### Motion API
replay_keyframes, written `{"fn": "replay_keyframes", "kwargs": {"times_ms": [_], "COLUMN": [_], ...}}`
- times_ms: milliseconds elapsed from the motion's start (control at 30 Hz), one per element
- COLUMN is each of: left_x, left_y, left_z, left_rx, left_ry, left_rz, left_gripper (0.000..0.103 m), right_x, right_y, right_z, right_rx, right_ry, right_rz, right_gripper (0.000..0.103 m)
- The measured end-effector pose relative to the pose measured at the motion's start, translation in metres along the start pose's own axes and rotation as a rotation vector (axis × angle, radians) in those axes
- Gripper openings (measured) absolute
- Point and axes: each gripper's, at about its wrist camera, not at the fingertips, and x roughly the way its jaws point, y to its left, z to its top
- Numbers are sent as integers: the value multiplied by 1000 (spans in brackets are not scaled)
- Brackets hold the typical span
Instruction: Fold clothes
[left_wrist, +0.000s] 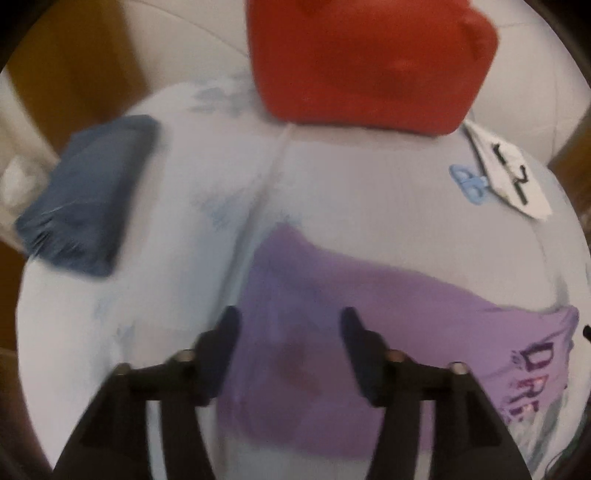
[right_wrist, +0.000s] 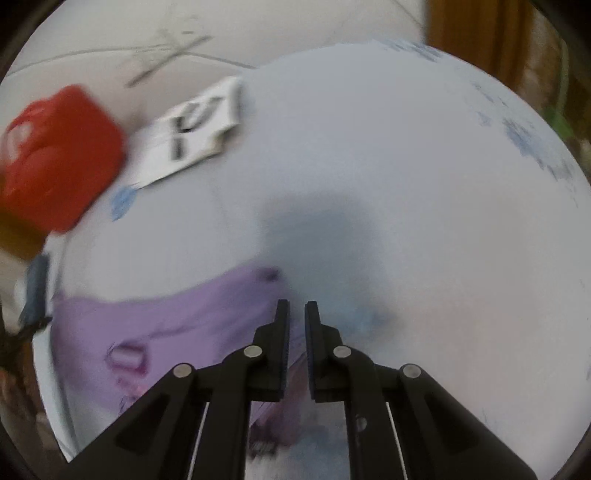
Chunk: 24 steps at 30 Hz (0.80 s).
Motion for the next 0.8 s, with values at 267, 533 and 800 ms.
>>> {"fn": "replay_keyframes", "kwargs": {"times_ms": [267,533,800], "left_x": [-39,-25,-20], "left_y": [-114,-259,-348], "left_z": [-112,-191,-205], "left_rx": [-142,-495,-665], "left_ry": [12,18,-4], "left_rz": [-4,40,46], "left_gripper": [64,65,74], "right_x": [-4,27,40], "right_y": [8,-14,-13], "right_z": [-5,26,43], "right_rx": [-335,-718,-971], "right_ry": [81,134,213], "right_rz": [148,382,517], "right_gripper": [8,61,61]}}
